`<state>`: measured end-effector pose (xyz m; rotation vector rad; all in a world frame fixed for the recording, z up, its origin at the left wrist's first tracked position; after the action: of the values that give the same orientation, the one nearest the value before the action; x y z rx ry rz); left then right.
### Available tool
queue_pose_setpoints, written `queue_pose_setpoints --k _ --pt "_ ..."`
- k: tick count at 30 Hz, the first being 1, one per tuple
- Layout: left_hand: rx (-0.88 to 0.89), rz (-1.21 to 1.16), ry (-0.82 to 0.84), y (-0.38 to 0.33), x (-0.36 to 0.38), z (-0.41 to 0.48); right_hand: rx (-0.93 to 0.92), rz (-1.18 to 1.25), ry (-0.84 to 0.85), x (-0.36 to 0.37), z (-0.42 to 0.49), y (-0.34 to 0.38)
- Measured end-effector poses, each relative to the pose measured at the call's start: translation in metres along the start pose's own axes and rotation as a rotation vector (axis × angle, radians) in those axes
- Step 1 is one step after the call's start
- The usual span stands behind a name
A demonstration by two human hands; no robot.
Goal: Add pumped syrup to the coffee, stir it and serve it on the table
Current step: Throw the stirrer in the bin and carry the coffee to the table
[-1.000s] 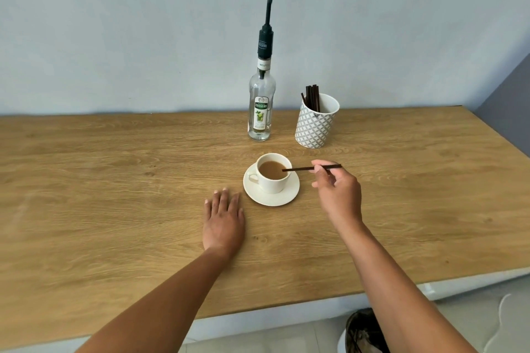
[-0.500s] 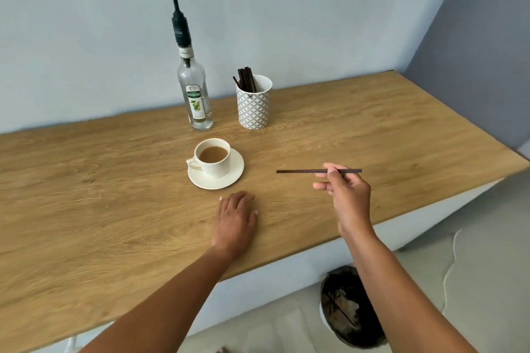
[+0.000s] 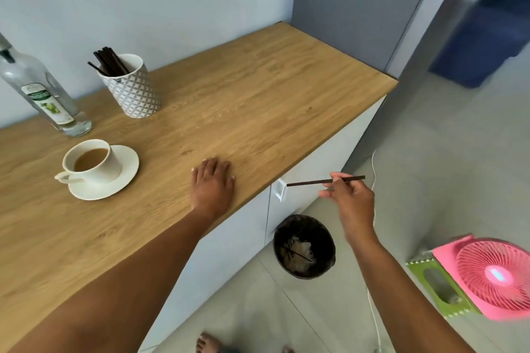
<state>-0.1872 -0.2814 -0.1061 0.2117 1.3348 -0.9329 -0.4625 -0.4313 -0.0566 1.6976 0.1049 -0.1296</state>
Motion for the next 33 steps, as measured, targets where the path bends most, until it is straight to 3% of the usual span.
queue_pose_setpoints --k 8,17,27,33 --pt "0.018 0.109 0.016 -0.005 0.017 0.005 0.191 -0.191 -0.091 -0.042 0.035 -0.081" --pt "0.029 0.098 0.013 -0.009 0.013 0.002 0.263 -0.419 -0.102 -0.037 0.048 -0.120" --pt "0.033 0.086 0.010 -0.006 0.017 0.003 0.249 -0.421 -0.057 -0.018 0.049 -0.112" --pt "0.030 0.033 0.030 -0.008 0.009 0.002 0.160 -0.305 0.003 0.012 0.029 -0.087"
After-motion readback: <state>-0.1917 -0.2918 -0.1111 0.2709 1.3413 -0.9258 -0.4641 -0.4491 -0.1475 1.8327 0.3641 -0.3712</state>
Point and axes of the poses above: each hand's wrist, its own z-axis towards the middle knuckle, its own x-axis out of the palm, y = z × x, the point moved 5 cm from there along z, towards the middle knuckle, and after that the axes turned 15 degrees about -y, right-handed, at the moved point
